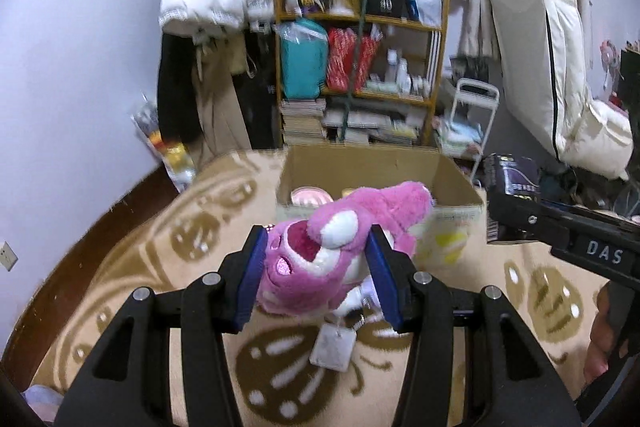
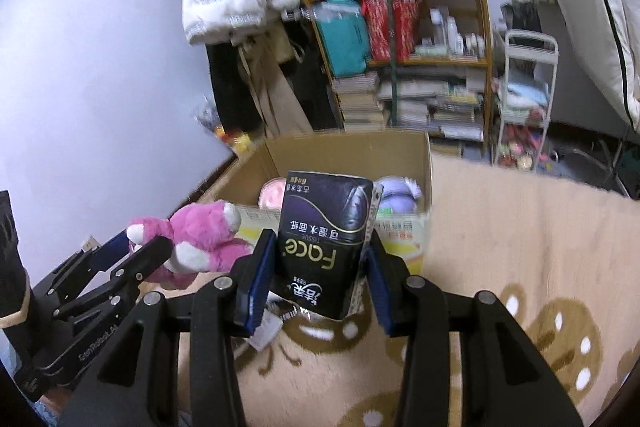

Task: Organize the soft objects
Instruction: 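Close the right tool on the Face pack while the left tool grips the pink plush, then lift the Face pack over the box with the right tool while the left tool carries the pink plush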

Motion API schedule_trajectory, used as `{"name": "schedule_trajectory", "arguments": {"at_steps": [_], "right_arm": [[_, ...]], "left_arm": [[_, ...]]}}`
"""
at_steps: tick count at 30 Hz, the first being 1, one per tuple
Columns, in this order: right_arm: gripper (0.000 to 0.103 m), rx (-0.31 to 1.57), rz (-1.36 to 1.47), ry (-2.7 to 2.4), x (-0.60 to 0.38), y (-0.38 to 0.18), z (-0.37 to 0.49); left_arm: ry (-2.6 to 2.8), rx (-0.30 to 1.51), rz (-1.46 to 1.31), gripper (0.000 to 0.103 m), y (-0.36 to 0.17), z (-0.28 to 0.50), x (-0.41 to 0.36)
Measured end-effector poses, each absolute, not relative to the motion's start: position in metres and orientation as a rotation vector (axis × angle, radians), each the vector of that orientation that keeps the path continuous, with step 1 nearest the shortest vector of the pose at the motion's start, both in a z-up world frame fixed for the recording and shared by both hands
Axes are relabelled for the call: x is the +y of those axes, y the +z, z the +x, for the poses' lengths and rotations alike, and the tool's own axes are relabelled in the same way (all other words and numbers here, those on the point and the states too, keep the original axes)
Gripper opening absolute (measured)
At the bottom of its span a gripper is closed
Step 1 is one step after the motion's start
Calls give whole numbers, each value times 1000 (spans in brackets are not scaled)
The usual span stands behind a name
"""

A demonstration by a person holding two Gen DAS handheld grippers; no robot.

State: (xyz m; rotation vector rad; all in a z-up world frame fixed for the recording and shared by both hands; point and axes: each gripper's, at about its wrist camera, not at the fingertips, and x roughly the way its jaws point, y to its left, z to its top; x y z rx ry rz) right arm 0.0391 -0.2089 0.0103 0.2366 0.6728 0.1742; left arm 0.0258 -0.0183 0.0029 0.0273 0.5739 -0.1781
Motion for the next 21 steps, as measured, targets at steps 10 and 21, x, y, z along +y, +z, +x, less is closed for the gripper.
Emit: {"name": "schedule_trajectory", "arguments": {"at_steps": [10, 21], "right_arm": [[46, 535, 221, 194, -213, 34, 45], [46, 599, 217, 142, -220, 3, 95]], "left_arm": [[-171, 429, 59, 38, 24, 41, -28], [-163, 576, 57, 35, -5, 102, -30]]}}
